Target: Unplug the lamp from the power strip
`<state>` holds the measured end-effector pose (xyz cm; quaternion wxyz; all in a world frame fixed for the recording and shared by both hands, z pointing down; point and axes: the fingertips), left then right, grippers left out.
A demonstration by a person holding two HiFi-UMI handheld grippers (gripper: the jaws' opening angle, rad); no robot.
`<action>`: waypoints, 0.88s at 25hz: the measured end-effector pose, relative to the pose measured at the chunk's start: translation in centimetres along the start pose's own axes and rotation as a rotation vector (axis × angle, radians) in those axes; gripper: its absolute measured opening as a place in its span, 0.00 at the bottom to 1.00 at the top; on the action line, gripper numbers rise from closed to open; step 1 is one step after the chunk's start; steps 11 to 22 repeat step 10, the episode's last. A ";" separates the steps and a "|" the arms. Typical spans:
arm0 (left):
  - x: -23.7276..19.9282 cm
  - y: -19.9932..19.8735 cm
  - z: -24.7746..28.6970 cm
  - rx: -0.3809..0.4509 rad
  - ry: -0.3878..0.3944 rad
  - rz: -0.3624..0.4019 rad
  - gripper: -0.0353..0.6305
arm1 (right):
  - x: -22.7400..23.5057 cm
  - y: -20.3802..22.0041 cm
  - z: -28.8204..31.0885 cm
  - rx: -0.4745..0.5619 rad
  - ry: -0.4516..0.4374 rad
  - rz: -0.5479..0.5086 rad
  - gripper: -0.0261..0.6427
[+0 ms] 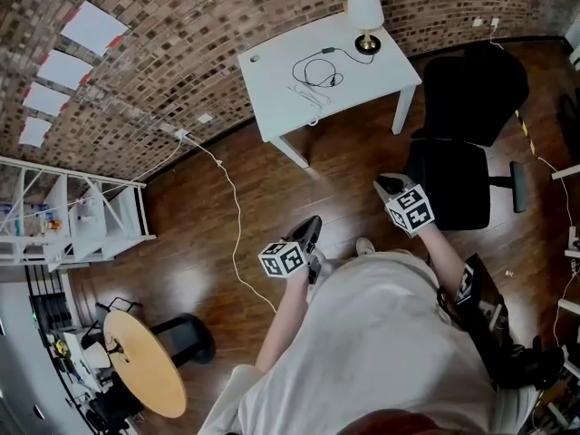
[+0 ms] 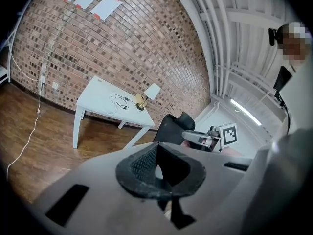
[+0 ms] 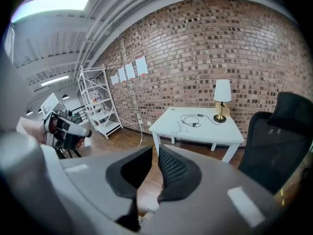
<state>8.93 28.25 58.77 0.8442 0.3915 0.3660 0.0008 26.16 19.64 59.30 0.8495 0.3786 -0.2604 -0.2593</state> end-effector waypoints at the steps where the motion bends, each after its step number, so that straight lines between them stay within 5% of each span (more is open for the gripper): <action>1: 0.1 0.0 0.2 -0.001 -0.001 0.004 0.06 | 0.3 -0.2 0.0 -0.006 0.000 -0.012 0.08; 22: 1.9 0.8 2.5 -0.033 -0.007 0.033 0.06 | 3.2 -0.6 -1.2 0.027 -0.004 0.026 0.08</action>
Point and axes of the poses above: the fingertips, and each gripper's own axes: z forward along the fingers, x to its right, y out of its underside, and after that the axes turned 3 degrees about z, right-handed
